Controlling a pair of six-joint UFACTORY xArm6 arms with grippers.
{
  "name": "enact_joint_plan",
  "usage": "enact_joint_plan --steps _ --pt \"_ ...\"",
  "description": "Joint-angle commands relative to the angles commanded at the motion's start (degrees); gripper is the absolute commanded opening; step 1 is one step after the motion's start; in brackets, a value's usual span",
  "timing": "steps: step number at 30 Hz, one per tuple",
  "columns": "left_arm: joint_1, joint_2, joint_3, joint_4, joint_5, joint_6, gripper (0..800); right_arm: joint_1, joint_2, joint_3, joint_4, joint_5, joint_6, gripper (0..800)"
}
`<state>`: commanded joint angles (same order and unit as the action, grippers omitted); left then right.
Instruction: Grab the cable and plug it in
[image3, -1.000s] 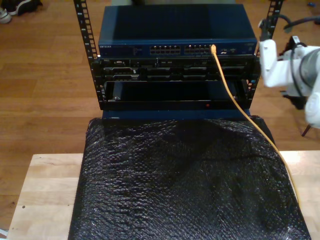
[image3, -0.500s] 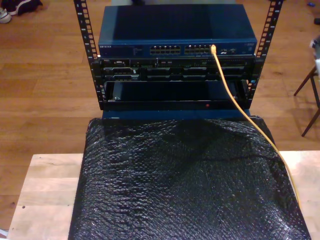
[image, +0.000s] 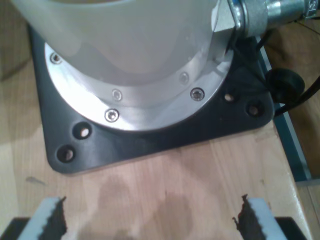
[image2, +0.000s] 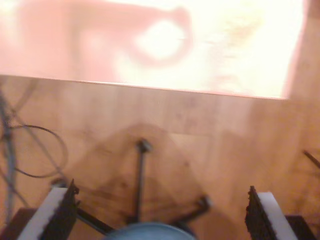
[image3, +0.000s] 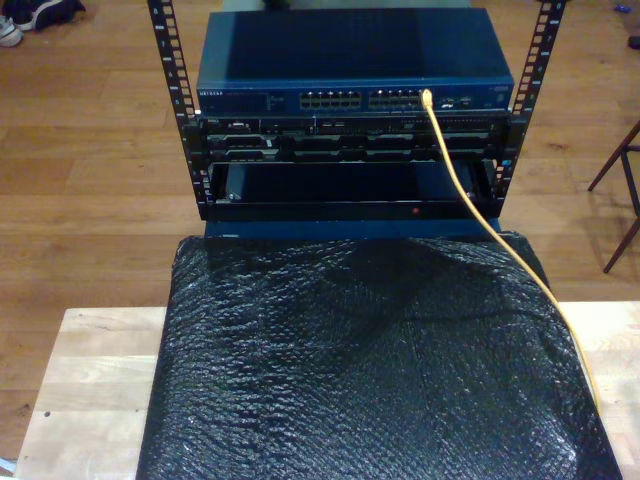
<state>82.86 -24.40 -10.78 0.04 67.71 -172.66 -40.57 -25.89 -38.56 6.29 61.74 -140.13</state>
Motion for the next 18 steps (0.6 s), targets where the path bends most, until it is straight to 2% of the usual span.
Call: enact_joint_plan --steps 7,18 --pt "0.0 0.0 0.0 0.0 0.1 -0.1 800 -11.2 -5.9 5.9 -0.3 5.0 -9.5 799" --pt "0.0 0.0 0.0 0.0 0.0 0.0 800 -29.1 -13.7 16.9 -3.3 5.5 -29.2 799"
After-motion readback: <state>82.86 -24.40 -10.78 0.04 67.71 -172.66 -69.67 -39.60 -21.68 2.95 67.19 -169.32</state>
